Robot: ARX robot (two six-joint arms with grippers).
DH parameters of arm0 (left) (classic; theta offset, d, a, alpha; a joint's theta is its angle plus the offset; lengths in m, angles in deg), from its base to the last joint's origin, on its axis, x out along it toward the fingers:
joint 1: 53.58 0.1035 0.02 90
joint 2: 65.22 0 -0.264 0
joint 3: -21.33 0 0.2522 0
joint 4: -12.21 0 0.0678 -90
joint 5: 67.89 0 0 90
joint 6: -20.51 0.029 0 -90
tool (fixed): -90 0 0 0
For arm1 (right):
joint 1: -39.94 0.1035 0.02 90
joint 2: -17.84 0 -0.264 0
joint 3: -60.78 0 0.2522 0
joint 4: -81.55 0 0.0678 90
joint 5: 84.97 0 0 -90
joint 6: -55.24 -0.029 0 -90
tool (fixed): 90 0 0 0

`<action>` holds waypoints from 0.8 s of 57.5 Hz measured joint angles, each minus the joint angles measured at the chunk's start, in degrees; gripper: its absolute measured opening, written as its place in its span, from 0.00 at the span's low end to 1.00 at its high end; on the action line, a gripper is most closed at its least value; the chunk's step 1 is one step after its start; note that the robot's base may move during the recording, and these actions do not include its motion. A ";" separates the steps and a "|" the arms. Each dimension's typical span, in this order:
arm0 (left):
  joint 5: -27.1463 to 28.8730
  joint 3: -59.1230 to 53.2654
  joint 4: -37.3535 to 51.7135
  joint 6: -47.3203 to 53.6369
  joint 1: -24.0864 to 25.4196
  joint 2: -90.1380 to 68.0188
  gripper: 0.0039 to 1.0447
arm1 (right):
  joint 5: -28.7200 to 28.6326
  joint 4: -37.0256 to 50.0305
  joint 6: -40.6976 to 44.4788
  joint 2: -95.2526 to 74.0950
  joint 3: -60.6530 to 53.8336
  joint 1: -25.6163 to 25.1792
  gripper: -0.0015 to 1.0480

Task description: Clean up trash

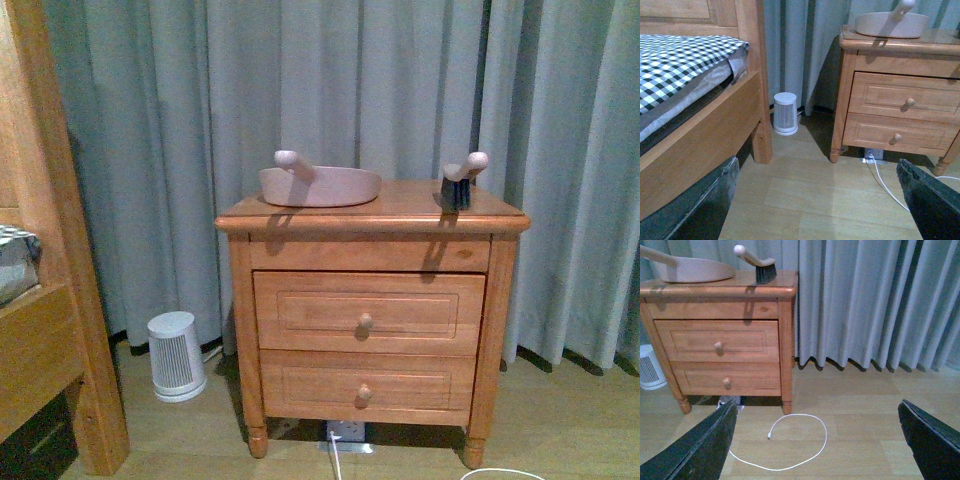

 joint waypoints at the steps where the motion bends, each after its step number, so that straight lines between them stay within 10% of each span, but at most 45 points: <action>1: 0.00 0.00 0.00 0.00 0.00 0.00 0.93 | 0.00 0.00 0.00 -0.02 0.00 0.00 0.93; 46: 0.00 0.00 0.00 0.00 0.00 0.00 0.93 | 0.00 0.02 -0.02 0.00 0.00 0.00 0.93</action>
